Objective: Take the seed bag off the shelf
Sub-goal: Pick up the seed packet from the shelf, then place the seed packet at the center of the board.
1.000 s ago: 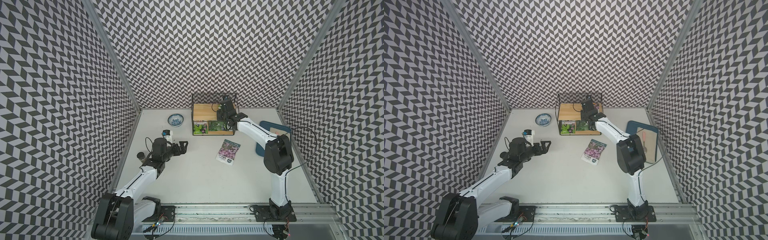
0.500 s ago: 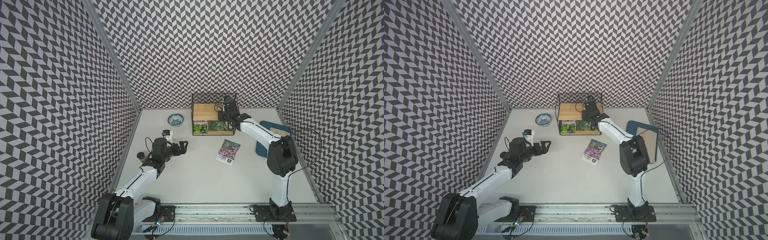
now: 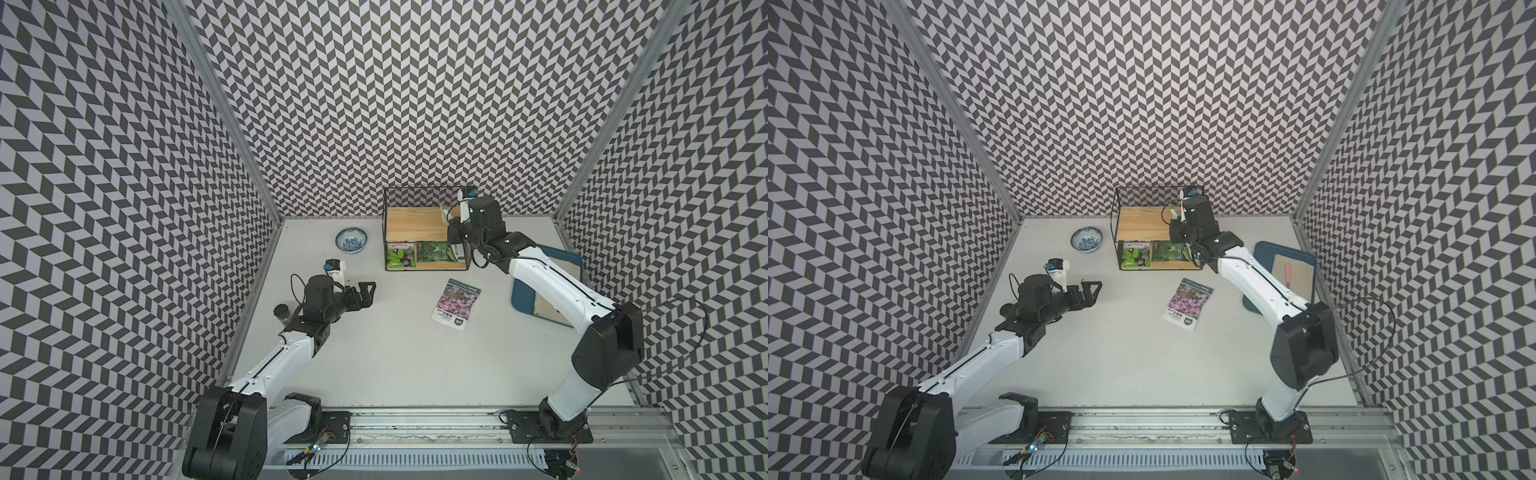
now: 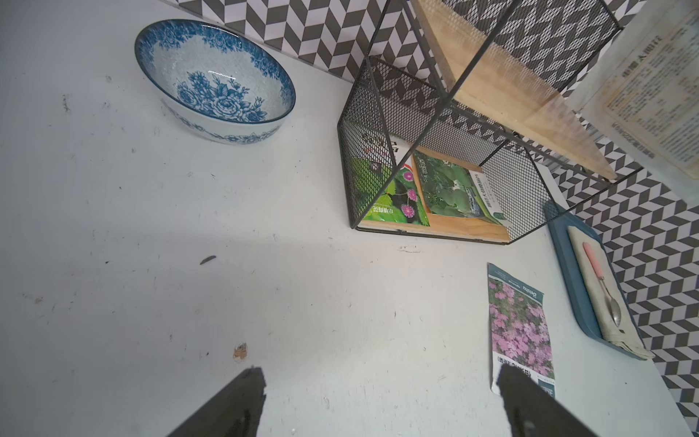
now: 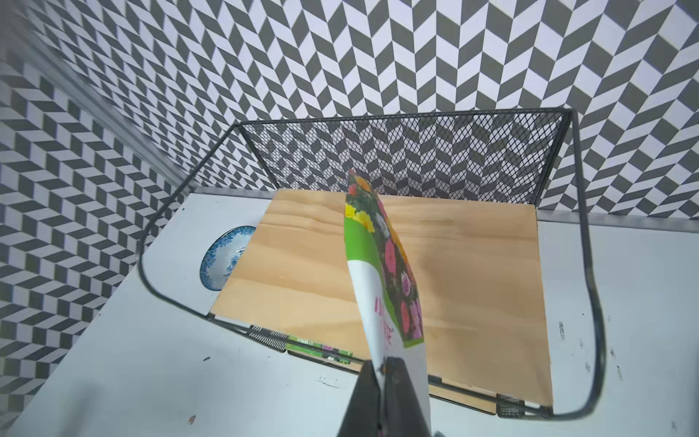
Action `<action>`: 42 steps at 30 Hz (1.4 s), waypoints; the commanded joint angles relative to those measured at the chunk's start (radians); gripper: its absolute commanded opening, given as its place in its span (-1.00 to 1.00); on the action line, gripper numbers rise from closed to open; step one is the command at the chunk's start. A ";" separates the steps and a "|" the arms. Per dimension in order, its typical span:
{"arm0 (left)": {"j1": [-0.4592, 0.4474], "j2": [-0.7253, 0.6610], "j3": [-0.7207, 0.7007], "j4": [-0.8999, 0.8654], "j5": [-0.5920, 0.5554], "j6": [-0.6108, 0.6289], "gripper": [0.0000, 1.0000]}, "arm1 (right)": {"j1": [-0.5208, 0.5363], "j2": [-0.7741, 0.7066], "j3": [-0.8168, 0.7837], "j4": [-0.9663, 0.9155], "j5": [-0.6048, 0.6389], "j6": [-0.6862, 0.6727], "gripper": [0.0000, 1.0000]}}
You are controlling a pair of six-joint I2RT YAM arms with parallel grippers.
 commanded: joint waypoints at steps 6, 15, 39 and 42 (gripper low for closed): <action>0.007 -0.032 0.038 -0.027 -0.016 0.007 1.00 | 0.051 -0.297 -0.272 -0.012 -0.028 0.035 -0.82; 0.007 -0.020 0.036 -0.012 -0.009 0.003 1.00 | 0.051 -0.679 -0.594 -0.130 0.101 0.117 -0.82; 0.008 -0.016 0.038 -0.023 -0.026 0.015 0.99 | 0.339 -0.121 -0.525 0.123 0.220 0.163 -0.83; 0.008 -0.013 0.037 -0.021 -0.027 0.015 1.00 | 0.397 -0.026 -0.465 0.092 0.307 0.156 -0.82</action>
